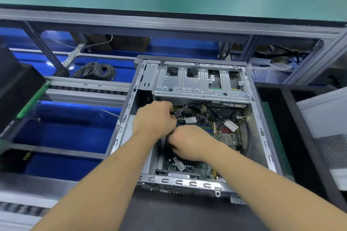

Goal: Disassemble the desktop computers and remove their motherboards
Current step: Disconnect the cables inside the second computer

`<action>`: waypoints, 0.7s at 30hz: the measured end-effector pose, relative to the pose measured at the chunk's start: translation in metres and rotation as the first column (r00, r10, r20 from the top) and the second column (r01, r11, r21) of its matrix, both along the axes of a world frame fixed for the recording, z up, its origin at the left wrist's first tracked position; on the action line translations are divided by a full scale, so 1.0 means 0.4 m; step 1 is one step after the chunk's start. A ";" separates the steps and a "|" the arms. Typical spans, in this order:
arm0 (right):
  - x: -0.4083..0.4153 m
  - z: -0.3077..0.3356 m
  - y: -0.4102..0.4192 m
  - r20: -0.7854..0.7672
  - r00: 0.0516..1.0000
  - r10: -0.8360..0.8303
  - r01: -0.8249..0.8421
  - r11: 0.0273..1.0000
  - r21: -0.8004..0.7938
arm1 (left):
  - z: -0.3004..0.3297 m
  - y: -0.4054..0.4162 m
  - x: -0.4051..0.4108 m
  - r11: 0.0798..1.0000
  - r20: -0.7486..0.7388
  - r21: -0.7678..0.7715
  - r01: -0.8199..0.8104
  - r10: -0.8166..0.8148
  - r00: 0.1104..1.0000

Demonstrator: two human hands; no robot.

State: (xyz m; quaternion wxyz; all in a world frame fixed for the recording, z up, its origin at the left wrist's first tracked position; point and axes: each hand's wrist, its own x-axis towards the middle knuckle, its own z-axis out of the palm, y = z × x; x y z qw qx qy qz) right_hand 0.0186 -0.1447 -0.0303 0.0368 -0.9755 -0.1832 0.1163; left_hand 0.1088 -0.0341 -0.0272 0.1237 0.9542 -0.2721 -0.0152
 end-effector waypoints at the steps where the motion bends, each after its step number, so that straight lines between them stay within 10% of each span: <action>1: 0.005 -0.008 0.003 0.015 0.999 0.030 -0.030 1.000 0.006 | 0.000 0.000 0.000 1.000 -0.001 0.002 0.000 0.000 1.000; 5: 0.014 -0.022 0.009 -0.127 0.988 0.093 -0.058 0.965 0.257 | 0.003 0.001 0.000 1.000 -0.017 0.007 0.005 -0.005 1.000; 11: 0.021 -0.047 0.043 -0.109 0.955 0.276 -0.285 0.955 -0.083 | 0.008 -0.001 0.002 0.999 -0.057 0.053 0.013 -0.010 0.998; 21: 0.015 -0.041 0.045 -0.171 0.965 0.199 -0.194 0.980 0.046 | 0.008 -0.002 -0.002 0.999 -0.054 0.043 -0.003 0.005 0.999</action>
